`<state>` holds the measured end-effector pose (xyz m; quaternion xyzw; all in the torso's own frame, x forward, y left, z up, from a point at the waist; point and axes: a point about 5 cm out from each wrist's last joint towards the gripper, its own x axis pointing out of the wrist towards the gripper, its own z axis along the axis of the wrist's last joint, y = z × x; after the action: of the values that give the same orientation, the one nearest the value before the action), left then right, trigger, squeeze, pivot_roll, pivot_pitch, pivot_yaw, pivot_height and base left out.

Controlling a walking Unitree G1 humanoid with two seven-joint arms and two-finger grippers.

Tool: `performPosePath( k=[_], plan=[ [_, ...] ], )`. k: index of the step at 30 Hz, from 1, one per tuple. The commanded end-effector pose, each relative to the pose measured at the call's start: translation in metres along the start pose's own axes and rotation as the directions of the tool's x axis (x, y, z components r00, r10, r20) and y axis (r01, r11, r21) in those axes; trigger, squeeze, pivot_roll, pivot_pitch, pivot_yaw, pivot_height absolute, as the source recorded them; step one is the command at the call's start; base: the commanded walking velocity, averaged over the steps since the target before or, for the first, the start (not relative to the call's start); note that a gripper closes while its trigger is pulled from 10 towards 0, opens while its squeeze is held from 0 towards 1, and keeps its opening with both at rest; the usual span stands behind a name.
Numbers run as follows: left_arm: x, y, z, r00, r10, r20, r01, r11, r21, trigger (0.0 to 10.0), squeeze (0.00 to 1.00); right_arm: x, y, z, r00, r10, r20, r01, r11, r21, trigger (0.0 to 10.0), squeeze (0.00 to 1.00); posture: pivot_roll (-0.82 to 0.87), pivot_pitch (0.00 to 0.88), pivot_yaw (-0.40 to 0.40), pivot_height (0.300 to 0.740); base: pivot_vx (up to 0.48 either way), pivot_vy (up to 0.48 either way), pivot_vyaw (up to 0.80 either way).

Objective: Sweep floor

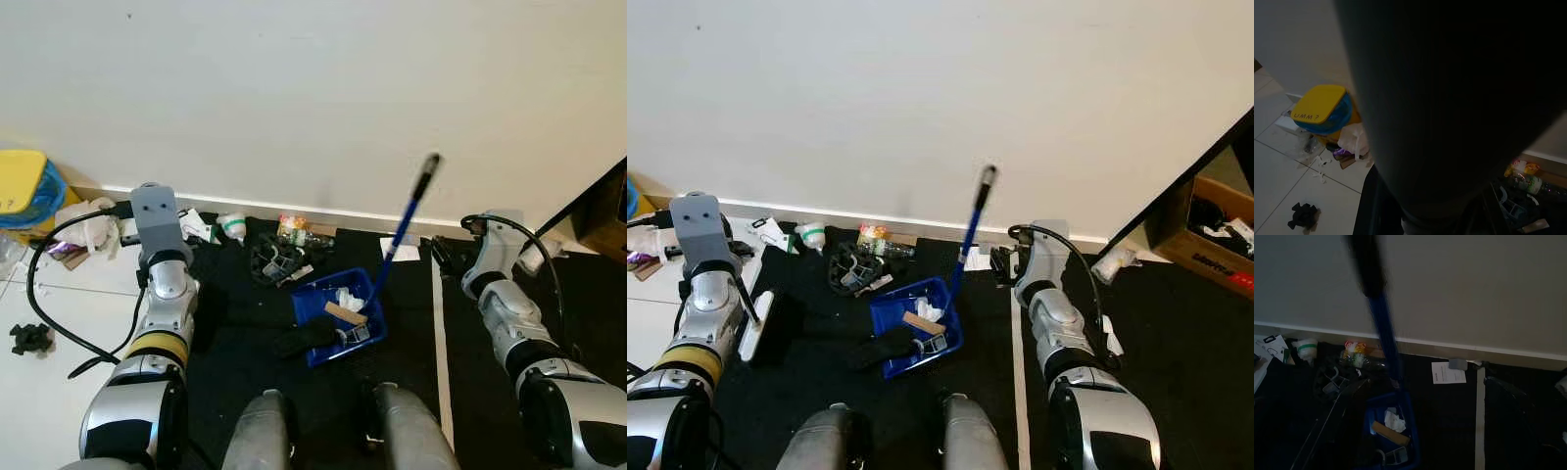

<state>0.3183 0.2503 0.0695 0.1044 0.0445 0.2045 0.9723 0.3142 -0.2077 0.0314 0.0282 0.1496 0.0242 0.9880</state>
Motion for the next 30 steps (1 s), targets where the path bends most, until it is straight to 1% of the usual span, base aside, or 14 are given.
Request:
performPosePath(
  k=[1,2,6,8,12,13,18,21,22,24,25,27,28,30],
  plan=[
    [0.002,0.011,0.0,0.999,0.035,0.006,-0.035,0.999,0.028,10.0,0.0,-0.003,-0.004,-0.005,0.999,-0.031,-0.014,0.031,1.0,-0.001,10.0,0.73,0.05,0.117,-0.037,0.74,0.0,0.0,0.0],
    [0.001,0.012,-0.003,0.999,0.035,-0.009,-0.034,0.999,0.033,10.0,0.0,-0.004,-0.005,-0.007,0.999,-0.041,-0.01,0.041,0.999,0.013,10.0,0.0,0.05,0.11,-0.037,0.74,0.0,0.0,0.0],
    [0.0,0.016,-0.01,0.996,0.065,-0.062,-0.064,0.998,0.029,10.0,0.0,-0.008,-0.007,-0.01,0.999,-0.05,0.004,0.05,0.998,0.033,10.0,0.0,0.04,0.09,-0.035,0.74,0.0,0.0,0.0],
    [-0.003,0.022,-0.018,0.987,0.113,-0.112,-0.115,0.993,-0.017,10.0,0.0,-0.013,-0.008,-0.016,0.998,-0.05,0.023,0.049,0.998,0.034,10.0,0.0,0.04,0.083,-0.036,0.74,0.0,0.0,0.0],
    [-0.007,0.022,-0.022,0.988,0.114,-0.102,-0.121,0.99,-0.07,10.0,0.0,-0.018,-0.007,-0.021,0.999,-0.039,0.037,0.038,0.999,0.023,10.0,0.0,0.04,0.074,-0.035,0.74,0.0,0.0,0.0],
    [-0.01,0.021,-0.024,0.991,0.109,-0.081,-0.113,0.992,-0.056,10.0,0.0,-0.02,-0.006,-0.024,0.999,-0.035,0.036,0.035,0.999,0.019,10.0,0.0,0.03,0.072,-0.033,0.74,0.0,0.0,0.0],
    [-0.026,0.018,-0.048,0.982,0.084,-0.168,-0.088,0.996,-0.014,10.0,0.0,-0.027,0.001,-0.04,1.0,-0.023,-0.007,0.023,1.0,0.019,10.0,0.0,0.03,0.063,-0.032,0.74,0.0,0.0,0.0],
    [-0.03,0.012,-0.054,0.981,-0.045,-0.188,0.049,0.999,0.016,10.0,0.0,-0.029,0.004,-0.046,1.0,-0.019,-0.02,0.019,1.0,0.021,10.0,0.0,0.04,0.063,-0.031,0.74,0.0,0.0,0.0],
    [-0.03,0.012,-0.054,0.981,-0.045,-0.188,0.049,0.999,0.016,10.0,0.0,-0.029,0.004,-0.046,1.0,-0.019,-0.02,0.019,1.0,0.021,10.0,0.0,0.04,0.063,-0.031,0.74,0.0,0.0,0.0],
    [-0.03,0.015,-0.057,0.974,-0.059,-0.217,0.106,0.971,0.214,10.0,0.0,-0.03,0.004,-0.046,1.0,-0.018,-0.02,0.018,1.0,0.025,10.0,0.0,0.04,0.068,-0.027,0.74,0.0,0.0,0.0],
    [-0.028,0.02,-0.058,0.967,-0.07,-0.247,0.152,0.932,0.33,10.0,0.0,-0.03,0.004,-0.046,1.0,-0.018,-0.019,0.019,0.999,0.027,10.0,0.0,0.04,0.068,-0.027,0.74,0.0,0.0,0.0],
    [-0.028,0.02,-0.058,0.967,-0.07,-0.247,0.152,0.932,0.33,10.0,0.0,-0.03,0.004,-0.046,1.0,-0.018,-0.019,0.019,0.999,0.027,10.0,0.0,0.04,0.068,-0.027,0.74,0.0,0.0,0.0],
    [-0.028,0.023,-0.059,0.961,-0.075,-0.268,0.182,0.898,0.401,10.0,0.0,-0.03,0.004,-0.046,1.0,-0.018,-0.018,0.018,0.999,0.029,10.0,0.0,0.04,0.072,-0.025,0.74,0.0,0.0,0.0],
    [-0.027,0.026,-0.06,0.953,-0.074,-0.292,0.195,0.891,0.411,10.0,0.0,-0.03,0.004,-0.046,1.0,-0.018,-0.017,0.018,0.999,0.03,10.0,0.0,0.04,0.072,-0.025,0.74,0.0,0.0,0.0]
  ],
)
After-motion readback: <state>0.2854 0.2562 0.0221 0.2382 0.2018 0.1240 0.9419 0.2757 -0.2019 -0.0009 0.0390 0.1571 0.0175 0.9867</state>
